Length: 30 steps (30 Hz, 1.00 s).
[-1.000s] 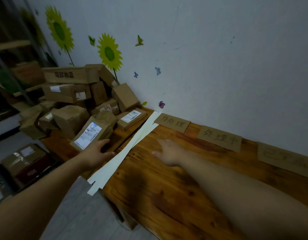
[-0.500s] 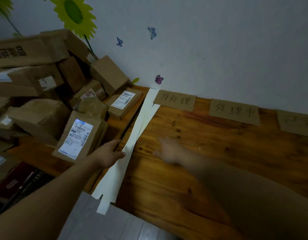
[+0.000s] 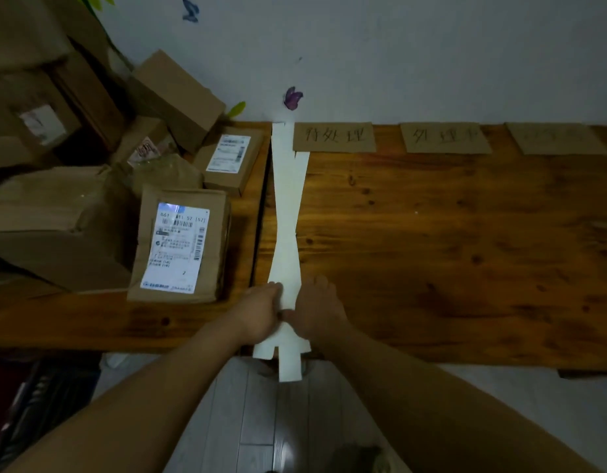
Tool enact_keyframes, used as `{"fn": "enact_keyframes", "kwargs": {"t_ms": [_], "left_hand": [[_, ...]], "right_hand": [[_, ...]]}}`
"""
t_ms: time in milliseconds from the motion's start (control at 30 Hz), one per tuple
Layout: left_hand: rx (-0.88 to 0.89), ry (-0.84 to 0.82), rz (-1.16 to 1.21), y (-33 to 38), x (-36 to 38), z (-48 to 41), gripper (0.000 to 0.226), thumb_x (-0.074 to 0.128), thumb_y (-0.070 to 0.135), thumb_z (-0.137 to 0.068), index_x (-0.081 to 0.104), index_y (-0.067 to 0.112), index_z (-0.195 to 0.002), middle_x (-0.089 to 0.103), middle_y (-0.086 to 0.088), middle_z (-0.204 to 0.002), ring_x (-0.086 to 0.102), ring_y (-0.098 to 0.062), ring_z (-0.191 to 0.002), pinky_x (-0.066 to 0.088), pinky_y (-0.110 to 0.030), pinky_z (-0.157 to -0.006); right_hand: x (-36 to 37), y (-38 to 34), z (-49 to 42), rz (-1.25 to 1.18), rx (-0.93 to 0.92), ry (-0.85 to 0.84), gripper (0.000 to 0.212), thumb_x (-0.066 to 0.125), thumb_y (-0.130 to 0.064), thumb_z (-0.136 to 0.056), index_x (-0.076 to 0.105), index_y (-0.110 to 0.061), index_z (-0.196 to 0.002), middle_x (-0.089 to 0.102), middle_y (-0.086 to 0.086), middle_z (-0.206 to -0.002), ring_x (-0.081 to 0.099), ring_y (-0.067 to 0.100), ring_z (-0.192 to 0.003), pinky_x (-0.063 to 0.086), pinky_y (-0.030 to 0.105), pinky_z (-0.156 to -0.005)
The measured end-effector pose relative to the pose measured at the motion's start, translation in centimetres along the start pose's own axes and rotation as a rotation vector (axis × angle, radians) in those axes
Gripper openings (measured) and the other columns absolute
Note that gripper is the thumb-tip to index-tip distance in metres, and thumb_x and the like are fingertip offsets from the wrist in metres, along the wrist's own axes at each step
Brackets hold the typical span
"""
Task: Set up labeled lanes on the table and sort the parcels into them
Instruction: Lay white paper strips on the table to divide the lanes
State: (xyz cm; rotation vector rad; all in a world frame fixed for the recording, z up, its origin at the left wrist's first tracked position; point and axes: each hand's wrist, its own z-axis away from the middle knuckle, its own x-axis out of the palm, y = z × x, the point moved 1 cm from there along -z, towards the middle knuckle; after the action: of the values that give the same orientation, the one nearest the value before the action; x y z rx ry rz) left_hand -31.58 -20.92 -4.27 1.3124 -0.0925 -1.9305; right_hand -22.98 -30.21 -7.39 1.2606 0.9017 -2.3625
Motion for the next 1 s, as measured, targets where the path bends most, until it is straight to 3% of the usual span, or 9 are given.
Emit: {"fn": "enact_keyframes", "kwargs": {"t_ms": [133,267,433,600,733,900,1000], "left_hand": [[0.067,-0.012,-0.213,-0.2,0.3,-0.6,0.032,0.048,0.020,-0.095,0.050,0.009,-0.125,0.047,-0.009,-0.130,0.045,-0.025,-0.121,0.034,-0.036,-0.103],[-0.048,0.007,-0.031,-0.1,0.0,-0.8,0.039,0.041,0.011,-0.097,0.042,0.007,-0.136,0.043,-0.015,-0.140,0.041,-0.031,-0.128,0.033,-0.036,-0.106],[-0.193,0.125,0.444,0.1,-2.0,-0.6,0.039,0.045,0.025,-0.097,0.048,0.015,-0.134,0.055,-0.007,-0.125,0.054,-0.022,-0.109,0.045,-0.034,-0.088],[-0.308,0.127,1.168,3.2,-4.9,-0.5,0.027,0.053,0.033,-0.093,0.061,0.012,-0.108,0.068,-0.009,-0.099,0.066,-0.023,-0.089,0.053,-0.028,-0.059],[-0.298,0.197,1.257,5.8,-6.2,-0.7,0.019,0.058,0.012,-0.091,0.060,0.007,-0.109,0.066,-0.009,-0.100,0.064,-0.022,-0.085,0.053,-0.027,-0.053],[-0.247,0.163,1.295,8.0,-6.5,-0.1,0.022,0.059,0.008,-0.089,0.058,0.009,-0.110,0.064,-0.012,-0.106,0.064,-0.024,-0.090,0.054,-0.028,-0.056],[-0.232,0.211,1.376,8.9,-7.4,-0.1,0.025,0.057,0.010,-0.090,0.055,0.008,-0.115,0.063,-0.012,-0.107,0.062,-0.025,-0.093,0.055,-0.035,-0.067]], "right_hand": [[0.9,-0.8,-0.7,-0.049,0.131,0.038,0.074,0.068,-0.043,-0.084,0.031,-0.008,-0.138,0.038,0.013,-0.138,0.041,0.029,-0.125,0.039,0.037,-0.099],[0.1,-0.4,-1.0,-0.177,0.127,0.060,0.039,0.064,-0.023,-0.089,0.045,-0.013,-0.122,0.054,0.009,-0.121,0.055,0.022,-0.103,0.046,0.031,-0.084],[-2.5,0.2,-0.2,-0.477,0.187,-0.072,0.024,0.057,-0.022,-0.094,0.058,-0.007,-0.113,0.060,0.009,-0.113,0.061,0.026,-0.102,0.052,0.032,-0.082],[-6.2,0.2,2.2,-0.610,0.111,-0.124,0.013,0.052,-0.026,-0.097,0.059,-0.016,-0.095,0.057,-0.003,-0.086,0.055,0.009,-0.075,0.043,0.020,-0.056],[-8.5,1.0,4.5,-0.588,0.069,-0.171,0.014,0.057,-0.030,-0.093,0.058,-0.020,-0.084,0.061,-0.001,-0.088,0.060,0.012,-0.079,0.049,0.024,-0.064],[-11.0,1.2,6.5,-0.581,-0.019,-0.021,0.018,0.056,-0.034,-0.093,0.055,-0.022,-0.080,0.055,-0.001,-0.078,0.052,0.009,-0.067,0.043,0.021,-0.058],[-11.8,1.8,8.5,-0.424,-0.032,-0.158,0.017,0.056,-0.033,-0.094,0.056,-0.022,-0.081,0.057,0.000,-0.079,0.055,0.010,-0.068,0.047,0.023,-0.062]]}}
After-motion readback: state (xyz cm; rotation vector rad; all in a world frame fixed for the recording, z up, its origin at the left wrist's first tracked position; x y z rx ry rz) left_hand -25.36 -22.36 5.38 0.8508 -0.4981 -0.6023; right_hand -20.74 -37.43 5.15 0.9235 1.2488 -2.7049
